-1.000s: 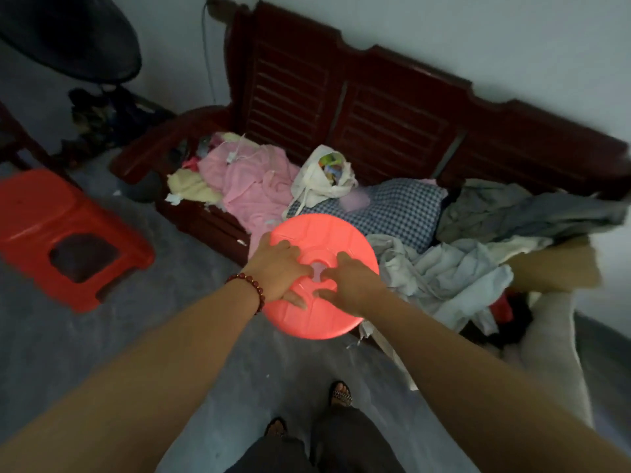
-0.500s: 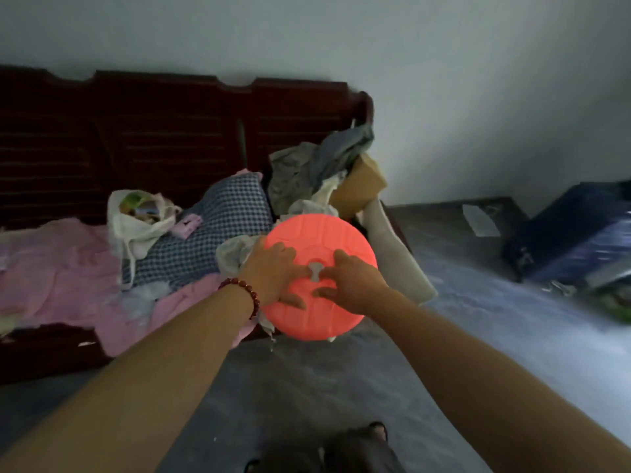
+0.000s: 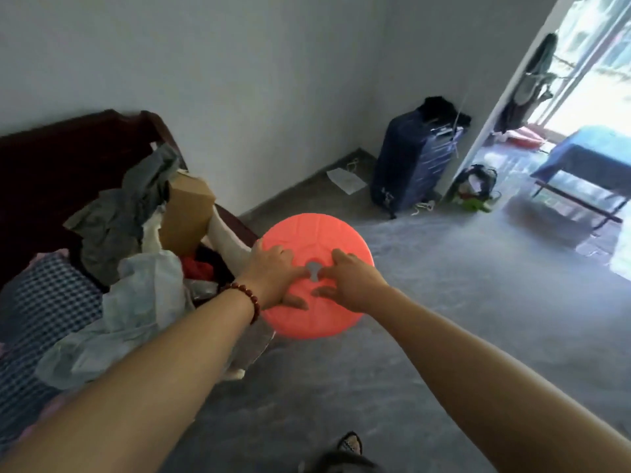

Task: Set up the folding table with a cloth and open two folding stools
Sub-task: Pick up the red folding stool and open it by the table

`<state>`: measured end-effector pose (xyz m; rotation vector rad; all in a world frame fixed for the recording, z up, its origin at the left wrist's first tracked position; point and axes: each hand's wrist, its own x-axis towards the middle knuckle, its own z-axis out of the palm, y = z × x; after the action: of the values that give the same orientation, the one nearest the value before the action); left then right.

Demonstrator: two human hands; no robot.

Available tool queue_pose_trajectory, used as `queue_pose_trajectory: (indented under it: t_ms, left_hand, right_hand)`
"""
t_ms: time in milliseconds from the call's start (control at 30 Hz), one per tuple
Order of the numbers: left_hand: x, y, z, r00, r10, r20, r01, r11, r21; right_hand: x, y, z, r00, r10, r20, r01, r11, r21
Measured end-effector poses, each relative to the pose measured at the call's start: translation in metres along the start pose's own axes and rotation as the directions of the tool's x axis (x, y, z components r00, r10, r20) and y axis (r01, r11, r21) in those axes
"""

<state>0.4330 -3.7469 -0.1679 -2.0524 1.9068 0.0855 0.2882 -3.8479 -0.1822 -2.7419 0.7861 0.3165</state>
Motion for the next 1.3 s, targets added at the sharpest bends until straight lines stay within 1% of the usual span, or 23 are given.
queue_pose_trajectory:
  t_ms: [133,233,367,567,767,933,1033,1167,1300]
  left_hand:
    - [0.077,0.042,-0.037,0.994,0.105,-0.023,-0.102,0.991,0.081]
    - [0.126,0.068,-0.055,0.987,0.153,-0.04,-0.148,0.984,0.098]
    - [0.182,0.092,-0.076,0.978,0.207,-0.014,-0.204,0.972,0.12]
    - [0.264,0.086,-0.092,0.955,0.296,-0.002,-0.291,0.939,0.181]
    - [0.368,0.063,-0.114,0.929,0.37,-0.021,-0.359,0.913,0.195]
    - [0.444,0.05,-0.146,0.89,0.452,-0.063,-0.428,0.875,0.226]
    - [0.485,0.053,-0.167,0.848,0.523,-0.087,-0.485,0.831,0.272]
    - [0.533,0.081,-0.185,0.78,0.62,-0.087,-0.565,0.757,0.329]
    - [0.579,0.123,-0.198,0.718,0.691,-0.09,-0.631,0.699,0.336]
  right_hand:
    - [-0.008,0.082,-0.014,0.991,0.119,-0.054,-0.115,0.991,0.069]
    - [-0.014,0.133,-0.02,0.976,0.195,-0.099,-0.185,0.977,0.108]
    - [-0.012,0.188,-0.027,0.952,0.274,-0.139,-0.25,0.954,0.166]
    - [0.03,0.24,-0.037,0.924,0.352,-0.151,-0.311,0.919,0.241]
    - [0.095,0.299,-0.069,0.888,0.44,-0.135,-0.402,0.885,0.235]
    - [0.131,0.345,-0.106,0.842,0.516,-0.158,-0.472,0.846,0.249]
    - [0.143,0.373,-0.12,0.798,0.577,-0.174,-0.523,0.806,0.277]
    - [0.14,0.413,-0.125,0.735,0.661,-0.151,-0.602,0.739,0.302]
    - [0.125,0.463,-0.127,0.687,0.717,-0.12,-0.651,0.681,0.335]
